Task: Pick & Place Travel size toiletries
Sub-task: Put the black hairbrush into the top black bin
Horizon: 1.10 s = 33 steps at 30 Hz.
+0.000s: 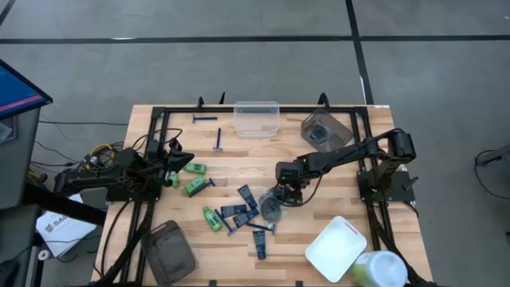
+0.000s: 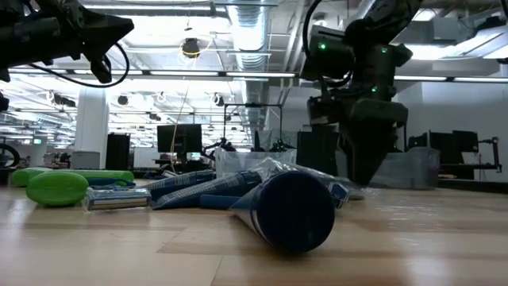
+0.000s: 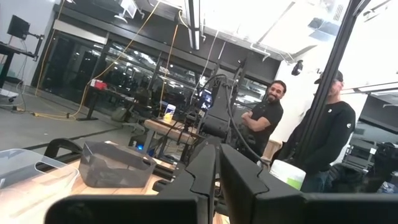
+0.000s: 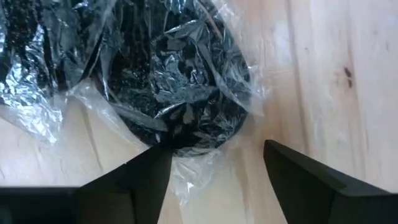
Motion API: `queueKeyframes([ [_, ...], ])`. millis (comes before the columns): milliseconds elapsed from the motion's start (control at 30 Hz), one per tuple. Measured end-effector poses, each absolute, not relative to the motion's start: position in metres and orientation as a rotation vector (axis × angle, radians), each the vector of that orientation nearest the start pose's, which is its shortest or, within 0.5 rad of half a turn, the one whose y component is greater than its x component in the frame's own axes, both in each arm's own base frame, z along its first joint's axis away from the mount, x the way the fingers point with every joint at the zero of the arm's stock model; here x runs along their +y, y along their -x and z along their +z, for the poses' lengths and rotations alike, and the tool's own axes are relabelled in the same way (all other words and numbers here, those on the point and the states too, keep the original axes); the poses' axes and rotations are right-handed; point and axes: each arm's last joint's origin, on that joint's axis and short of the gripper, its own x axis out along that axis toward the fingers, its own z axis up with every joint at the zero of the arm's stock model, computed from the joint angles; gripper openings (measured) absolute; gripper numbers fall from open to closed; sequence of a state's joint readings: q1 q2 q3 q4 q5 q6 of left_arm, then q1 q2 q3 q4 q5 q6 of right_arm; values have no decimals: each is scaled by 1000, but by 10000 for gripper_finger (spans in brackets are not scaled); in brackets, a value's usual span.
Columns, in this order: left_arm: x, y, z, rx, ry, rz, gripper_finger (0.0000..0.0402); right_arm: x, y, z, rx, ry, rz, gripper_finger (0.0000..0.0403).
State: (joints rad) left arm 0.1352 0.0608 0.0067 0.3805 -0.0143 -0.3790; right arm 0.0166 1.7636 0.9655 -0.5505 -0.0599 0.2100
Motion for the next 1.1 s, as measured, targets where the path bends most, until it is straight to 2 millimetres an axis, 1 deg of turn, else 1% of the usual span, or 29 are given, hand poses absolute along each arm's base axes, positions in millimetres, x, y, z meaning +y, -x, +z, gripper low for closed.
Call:
queueKeyframes([
  [100, 13, -95, 197, -352, 355, 85, 19, 6, -305, 132, 1365, -203, -84, 214],
  [167, 13, -95, 198, -353, 355, 84, 19, 6, -305, 129, 1376, -202, -87, 183],
  [233, 13, -95, 198, -353, 355, 84, 19, 6, -305, 129, 1379, -203, -88, 141],
  [367, 13, -95, 198, -353, 355, 84, 19, 7, -304, 132, 1379, -213, -79, 45],
  [400, 13, -95, 197, -353, 355, 84, 19, 7, -303, 133, 1375, -220, -69, 24],
  [433, 13, -95, 198, -353, 355, 84, 19, 7, -303, 134, 1371, -224, -64, 13],
  [567, 13, -95, 198, -354, 355, 85, 19, 5, -299, 141, 1366, -230, -71, 16],
  [700, 13, -95, 198, -354, 355, 84, 19, -1, -298, 155, 1309, -246, -82, 3],
  [833, 13, -95, 198, -356, 355, 84, 19, -8, -295, 172, 1242, -273, -103, 3],
  [1100, 13, -95, 198, -363, 354, 82, 19, -22, -280, 214, 1073, -304, -134, 1],
])
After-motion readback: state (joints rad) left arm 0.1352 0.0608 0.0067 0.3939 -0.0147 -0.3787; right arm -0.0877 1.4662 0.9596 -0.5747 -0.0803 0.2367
